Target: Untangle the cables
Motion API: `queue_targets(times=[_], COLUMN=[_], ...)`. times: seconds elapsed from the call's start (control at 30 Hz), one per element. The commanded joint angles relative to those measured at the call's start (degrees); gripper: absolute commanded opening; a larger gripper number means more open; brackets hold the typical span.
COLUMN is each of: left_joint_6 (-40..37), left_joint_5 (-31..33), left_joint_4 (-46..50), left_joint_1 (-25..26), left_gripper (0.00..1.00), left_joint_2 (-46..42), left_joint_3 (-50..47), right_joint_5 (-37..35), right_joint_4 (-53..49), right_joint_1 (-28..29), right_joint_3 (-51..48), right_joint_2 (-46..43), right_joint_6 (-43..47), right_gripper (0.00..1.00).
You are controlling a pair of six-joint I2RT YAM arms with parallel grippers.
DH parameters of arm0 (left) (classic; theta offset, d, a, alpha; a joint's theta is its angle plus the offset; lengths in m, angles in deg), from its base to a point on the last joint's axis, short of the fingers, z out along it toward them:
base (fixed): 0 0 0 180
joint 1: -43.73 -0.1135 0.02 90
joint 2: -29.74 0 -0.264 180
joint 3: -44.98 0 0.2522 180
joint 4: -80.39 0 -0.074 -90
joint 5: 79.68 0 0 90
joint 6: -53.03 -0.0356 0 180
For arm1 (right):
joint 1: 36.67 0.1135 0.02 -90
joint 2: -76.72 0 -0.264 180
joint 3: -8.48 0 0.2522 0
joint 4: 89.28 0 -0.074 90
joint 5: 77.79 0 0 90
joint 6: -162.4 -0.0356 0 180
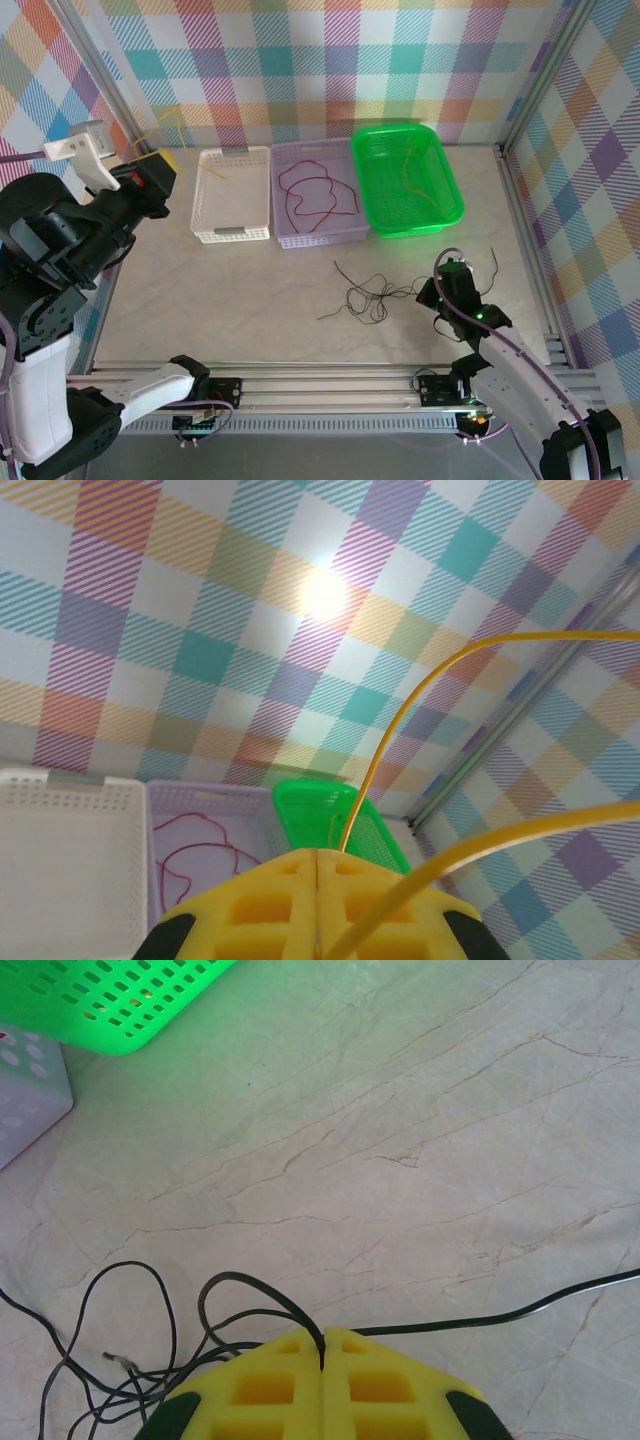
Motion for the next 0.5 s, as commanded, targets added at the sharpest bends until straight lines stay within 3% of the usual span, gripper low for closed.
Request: queue_targets(times=[0.0, 0.27, 0.47], left_joint_6=[1.10, 3.70, 5.68], left_joint_5=[-4.78, -16.13, -19.00], left_joint_4=[-3.83, -8.44, -13.19], left_joint_1=[-0.53, -0.53, -0.53], left_gripper=[0.00, 0.00, 0.00], left_joint_2=[3.80, 18.81, 29.41], left_joint_3=[1.87, 13.10, 21.88], right_joint_5=[2.17, 4.83, 6.00], right_joint_4=[1.53, 3.34, 3.37], right_joint_1=[-0.26, -0.26, -0.30], right_joint_3=[-1.11, -2.56, -3.42], right_joint_2=[-0.28, -4.05, -7.51], right_joint_6=[0.17, 2.20, 3.92], right_gripper=[0.00, 0.00, 0.00])
